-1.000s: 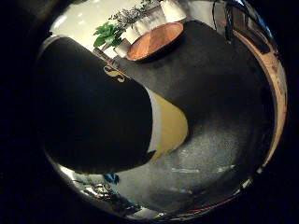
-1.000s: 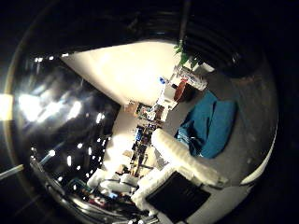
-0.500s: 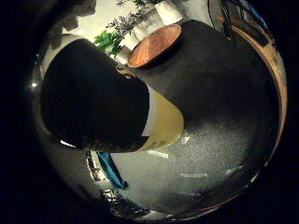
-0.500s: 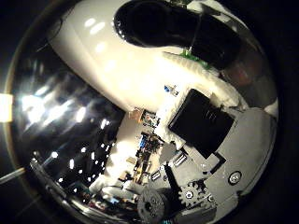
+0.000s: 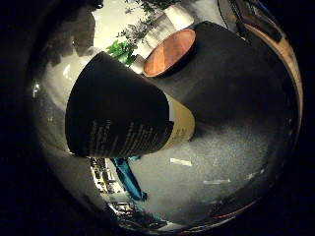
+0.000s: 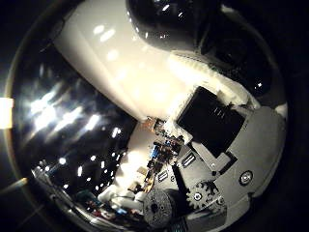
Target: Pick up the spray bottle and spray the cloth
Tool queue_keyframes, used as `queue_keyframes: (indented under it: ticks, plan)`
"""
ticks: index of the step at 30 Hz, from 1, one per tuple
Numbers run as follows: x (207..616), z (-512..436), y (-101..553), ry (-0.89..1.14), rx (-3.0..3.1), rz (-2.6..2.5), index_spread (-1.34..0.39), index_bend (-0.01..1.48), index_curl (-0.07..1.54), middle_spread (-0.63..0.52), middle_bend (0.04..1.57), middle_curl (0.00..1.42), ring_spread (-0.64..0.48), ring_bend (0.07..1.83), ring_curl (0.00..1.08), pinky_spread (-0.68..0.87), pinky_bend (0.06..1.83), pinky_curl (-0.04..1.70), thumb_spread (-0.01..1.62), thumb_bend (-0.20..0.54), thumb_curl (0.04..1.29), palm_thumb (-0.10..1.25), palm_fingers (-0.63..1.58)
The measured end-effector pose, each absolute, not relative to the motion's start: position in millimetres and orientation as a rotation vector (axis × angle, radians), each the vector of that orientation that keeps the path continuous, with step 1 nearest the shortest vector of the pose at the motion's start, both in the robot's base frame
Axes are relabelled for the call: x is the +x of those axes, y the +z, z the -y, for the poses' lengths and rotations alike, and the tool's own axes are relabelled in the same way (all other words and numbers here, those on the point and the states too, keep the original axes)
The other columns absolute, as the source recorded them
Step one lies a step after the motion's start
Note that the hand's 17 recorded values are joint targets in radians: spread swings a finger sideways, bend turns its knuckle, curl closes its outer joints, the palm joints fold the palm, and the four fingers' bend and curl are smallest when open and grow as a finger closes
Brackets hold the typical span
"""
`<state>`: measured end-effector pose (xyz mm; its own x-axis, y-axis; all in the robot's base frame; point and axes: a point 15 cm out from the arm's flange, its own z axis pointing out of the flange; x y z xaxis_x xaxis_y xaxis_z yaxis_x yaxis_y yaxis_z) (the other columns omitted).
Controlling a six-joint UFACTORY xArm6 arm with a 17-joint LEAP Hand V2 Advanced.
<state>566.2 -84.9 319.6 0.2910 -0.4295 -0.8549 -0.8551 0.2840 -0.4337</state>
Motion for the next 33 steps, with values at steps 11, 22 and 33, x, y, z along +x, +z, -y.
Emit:
queue_keyframes:
  ticks: [11, 22, 33]
  plan:
    - [558.5, 73.4, 337.7, 0.481, -1.501, -1.381, -0.20, 1.16, 0.73, -0.09, 1.34, 0.64, -0.16, 1.47, 0.59, -0.19, 1.20, 0.93, 0.75, -0.019, 0.76, 1.02, 1.18]
    - [522.8, 41.1, 399.0, 0.503, -1.715, -1.457, -0.20, 1.16, 0.74, -0.09, 1.36, 0.63, -0.16, 1.47, 0.59, -0.19, 1.14, 1.07, 0.71, -0.018, 0.83, 1.01, 1.17]
    - [482.3, -53.4, 465.7, 0.710, -1.833, -1.480, -0.20, 1.16, 0.74, -0.10, 1.36, 0.63, -0.16, 1.48, 0.59, -0.20, 1.09, 1.15, 0.70, -0.019, 0.86, 1.00, 1.18]
